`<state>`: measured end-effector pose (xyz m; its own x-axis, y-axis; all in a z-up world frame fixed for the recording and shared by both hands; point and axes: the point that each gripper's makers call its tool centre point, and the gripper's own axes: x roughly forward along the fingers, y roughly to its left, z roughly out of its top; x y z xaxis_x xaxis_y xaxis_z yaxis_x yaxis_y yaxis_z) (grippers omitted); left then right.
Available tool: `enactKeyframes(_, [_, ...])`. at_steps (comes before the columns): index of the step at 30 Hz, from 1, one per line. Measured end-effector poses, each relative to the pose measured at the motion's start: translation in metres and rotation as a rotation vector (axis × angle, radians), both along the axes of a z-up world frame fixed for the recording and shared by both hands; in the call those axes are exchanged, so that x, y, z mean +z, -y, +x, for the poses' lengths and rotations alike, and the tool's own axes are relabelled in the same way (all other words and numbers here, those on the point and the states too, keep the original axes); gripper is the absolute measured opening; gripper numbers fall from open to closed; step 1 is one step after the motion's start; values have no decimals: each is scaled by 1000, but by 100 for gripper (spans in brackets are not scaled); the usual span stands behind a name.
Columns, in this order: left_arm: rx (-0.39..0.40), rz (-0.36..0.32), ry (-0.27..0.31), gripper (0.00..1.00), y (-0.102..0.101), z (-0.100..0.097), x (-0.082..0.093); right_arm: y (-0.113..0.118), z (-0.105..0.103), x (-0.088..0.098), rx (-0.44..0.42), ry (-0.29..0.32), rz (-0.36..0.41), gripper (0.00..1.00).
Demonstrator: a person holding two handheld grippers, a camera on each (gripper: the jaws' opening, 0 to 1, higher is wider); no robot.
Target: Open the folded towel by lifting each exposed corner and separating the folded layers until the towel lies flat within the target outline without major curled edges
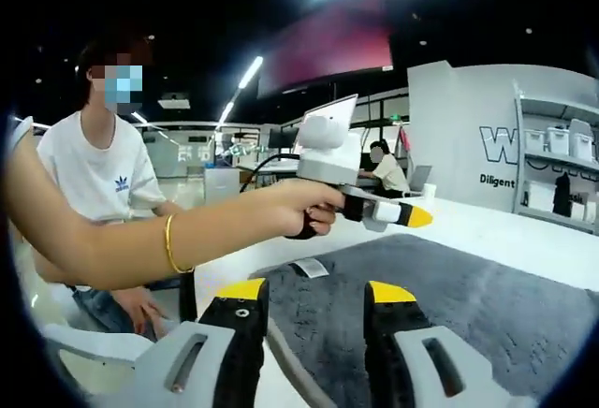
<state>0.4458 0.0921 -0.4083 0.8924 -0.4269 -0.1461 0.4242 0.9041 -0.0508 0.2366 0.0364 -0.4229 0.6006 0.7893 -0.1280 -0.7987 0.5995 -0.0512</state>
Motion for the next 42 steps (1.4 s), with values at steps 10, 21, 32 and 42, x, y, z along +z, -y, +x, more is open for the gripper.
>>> enactKeyframes(10, [-12,-13,36,51,16,-43,0,48,6,8,-97,33,12,42])
enactKeyframes(21, [24,-70,100,63,26,-82,17,101,2,16,-236,77,21,45])
enactKeyframes(32, [-1,-21,120,71,45,-119,12,133,-12,22,-315,109,25,49])
enactKeyframes(42, [59,5,199,84,49,-165,22,178,-27,24,-387,137,3,57])
